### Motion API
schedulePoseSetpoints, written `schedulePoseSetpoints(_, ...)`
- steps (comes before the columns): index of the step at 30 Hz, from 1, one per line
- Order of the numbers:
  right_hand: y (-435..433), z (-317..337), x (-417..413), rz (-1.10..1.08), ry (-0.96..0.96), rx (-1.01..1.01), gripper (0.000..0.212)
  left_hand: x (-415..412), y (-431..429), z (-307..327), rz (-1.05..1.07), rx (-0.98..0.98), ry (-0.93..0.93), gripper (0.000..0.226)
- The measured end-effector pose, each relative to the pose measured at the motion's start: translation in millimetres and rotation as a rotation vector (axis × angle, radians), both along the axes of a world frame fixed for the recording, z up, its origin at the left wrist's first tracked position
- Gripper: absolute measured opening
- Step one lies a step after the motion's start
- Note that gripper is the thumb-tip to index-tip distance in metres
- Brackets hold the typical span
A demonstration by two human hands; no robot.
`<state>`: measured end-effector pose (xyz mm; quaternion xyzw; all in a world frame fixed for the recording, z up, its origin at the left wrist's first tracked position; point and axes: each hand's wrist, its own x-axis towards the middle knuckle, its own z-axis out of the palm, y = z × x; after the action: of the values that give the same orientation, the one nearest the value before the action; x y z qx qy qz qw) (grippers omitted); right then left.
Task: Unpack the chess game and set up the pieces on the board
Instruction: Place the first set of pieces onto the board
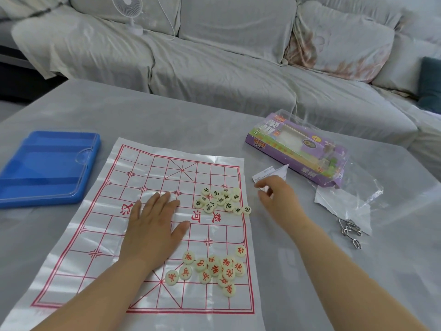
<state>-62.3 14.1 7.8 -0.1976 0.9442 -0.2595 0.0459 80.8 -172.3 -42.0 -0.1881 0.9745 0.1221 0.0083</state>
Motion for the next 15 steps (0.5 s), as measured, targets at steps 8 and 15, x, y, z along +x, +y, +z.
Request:
schedulePoseSetpoints(8,51.6,-15.6,-15.8,-0.151,-0.021,0.136,0.038,-0.3,1.5,2.3,0.009,-0.012,-0.032,0.078)
schedulePoseSetpoints(15,37.2,-20.2,-28.2,-0.136,-0.044,0.303,0.033,-1.1,2.1,2.8,0.012,-0.005,-0.033,0.078)
